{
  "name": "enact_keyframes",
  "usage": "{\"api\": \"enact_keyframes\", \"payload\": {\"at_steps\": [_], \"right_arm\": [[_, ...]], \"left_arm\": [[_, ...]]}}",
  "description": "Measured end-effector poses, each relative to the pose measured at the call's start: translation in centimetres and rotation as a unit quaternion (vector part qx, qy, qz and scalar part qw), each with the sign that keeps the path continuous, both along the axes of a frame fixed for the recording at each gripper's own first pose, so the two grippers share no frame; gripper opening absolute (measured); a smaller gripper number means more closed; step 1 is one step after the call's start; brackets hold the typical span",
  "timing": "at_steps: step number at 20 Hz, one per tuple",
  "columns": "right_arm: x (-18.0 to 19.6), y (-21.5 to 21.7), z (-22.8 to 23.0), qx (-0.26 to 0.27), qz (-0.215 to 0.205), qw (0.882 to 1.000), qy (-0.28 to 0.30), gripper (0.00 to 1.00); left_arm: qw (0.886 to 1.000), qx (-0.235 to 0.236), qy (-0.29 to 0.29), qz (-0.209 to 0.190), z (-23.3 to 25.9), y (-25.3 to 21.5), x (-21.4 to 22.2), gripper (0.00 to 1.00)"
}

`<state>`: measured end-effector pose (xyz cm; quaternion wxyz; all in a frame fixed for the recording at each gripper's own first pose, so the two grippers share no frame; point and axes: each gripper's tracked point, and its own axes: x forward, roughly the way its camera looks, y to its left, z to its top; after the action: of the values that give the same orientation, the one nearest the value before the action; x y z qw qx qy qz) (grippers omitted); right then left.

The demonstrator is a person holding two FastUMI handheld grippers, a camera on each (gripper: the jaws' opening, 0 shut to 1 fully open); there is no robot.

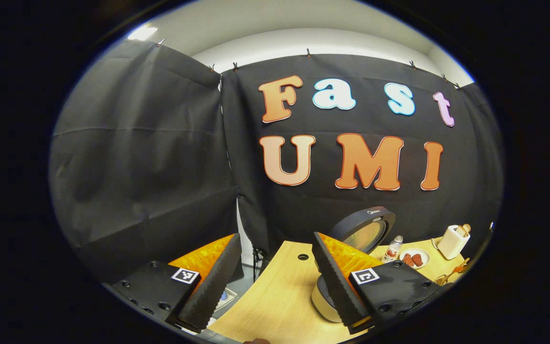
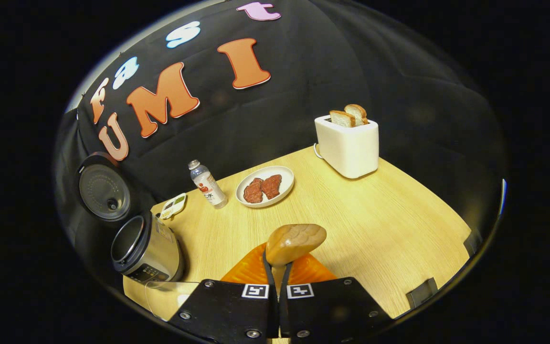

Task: Close the left gripper, press the button to open the rice cooker; take a wooden spoon from the chopstick holder with the right hand, scoop a spoonful of rice and pour it into the rice cooker, then put the wooden spoon back into the chopstick holder.

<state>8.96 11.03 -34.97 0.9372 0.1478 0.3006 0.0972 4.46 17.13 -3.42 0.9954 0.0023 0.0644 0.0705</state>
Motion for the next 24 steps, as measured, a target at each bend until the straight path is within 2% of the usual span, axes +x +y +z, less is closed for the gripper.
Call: {"api": "enact_keyframes", "payload": {"at_steps": [3,5,8,9,11,12,16,20,24], "right_arm": [[-0.1,-0.2,0.1,0.016,-0.006,1.000,0.000,0.01],[-0.1,-0.8,-0.1,0.015,-0.020,1.000,0.000,0.10],[-0.2,-2.1,-1.7,-0.015,-0.040,0.999,0.021,0.19],[-0.6,-2.3,-1.5,-0.025,-0.038,0.999,0.022,0.38],[-0.7,-3.1,-0.7,-0.053,-0.044,0.998,0.012,0.86],[-0.9,-3.5,0.0,-0.064,-0.052,0.997,0.002,0.96],[-0.9,-5.9,3.7,-0.092,-0.073,0.993,-0.031,0.96],[-1.2,-7.0,7.8,-0.112,-0.075,0.990,-0.047,0.95],[-1.8,-6.4,12.8,-0.113,-0.068,0.988,-0.078,0.95]], "left_arm": [[1.000,-0.005,0.001,-0.002,-0.1,-0.2,-0.1,1.00],[1.000,-0.008,0.003,-0.002,-0.3,-0.4,0.0,1.00],[1.000,-0.006,0.002,-0.005,0.0,-0.8,-0.1,1.00],[1.000,-0.004,0.001,-0.006,0.2,-0.9,0.0,1.00],[1.000,-0.003,-0.001,-0.006,0.5,-1.2,0.0,1.00],[1.000,-0.002,-0.002,-0.004,0.6,-1.1,0.0,1.00],[1.000,0.017,-0.007,-0.005,1.6,-1.4,0.4,1.00],[1.000,0.002,-0.012,-0.012,2.9,-2.9,1.6,1.00],[0.998,-0.020,-0.035,-0.054,6.7,-6.9,5.2,0.99]]}}
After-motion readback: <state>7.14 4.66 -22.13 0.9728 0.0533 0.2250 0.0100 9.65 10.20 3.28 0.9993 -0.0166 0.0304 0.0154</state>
